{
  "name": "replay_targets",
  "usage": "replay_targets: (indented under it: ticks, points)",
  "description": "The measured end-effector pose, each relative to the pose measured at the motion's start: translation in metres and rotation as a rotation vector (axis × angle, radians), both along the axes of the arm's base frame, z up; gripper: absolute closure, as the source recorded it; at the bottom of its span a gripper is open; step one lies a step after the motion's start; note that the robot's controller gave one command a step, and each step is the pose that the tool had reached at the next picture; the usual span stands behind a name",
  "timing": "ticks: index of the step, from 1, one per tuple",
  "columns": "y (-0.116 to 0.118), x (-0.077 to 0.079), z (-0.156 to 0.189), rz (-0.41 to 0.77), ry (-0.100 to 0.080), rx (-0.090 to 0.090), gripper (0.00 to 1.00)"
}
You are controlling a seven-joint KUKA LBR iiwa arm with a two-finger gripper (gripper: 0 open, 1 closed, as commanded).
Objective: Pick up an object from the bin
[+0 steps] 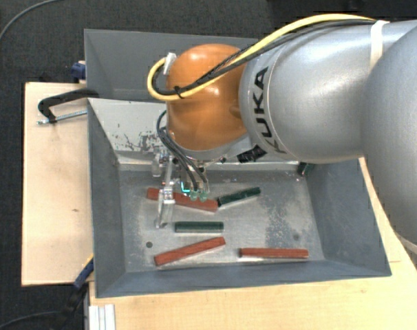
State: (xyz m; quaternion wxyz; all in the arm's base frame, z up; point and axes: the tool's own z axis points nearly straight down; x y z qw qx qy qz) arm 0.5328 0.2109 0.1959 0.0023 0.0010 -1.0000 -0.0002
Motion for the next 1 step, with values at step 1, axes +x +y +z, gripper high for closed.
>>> replay_targets:
  ticks: [1]
  points:
    - [-0.0424, 0.0382, -0.1214, 0.049, 0.001, -0.003, 0.0]
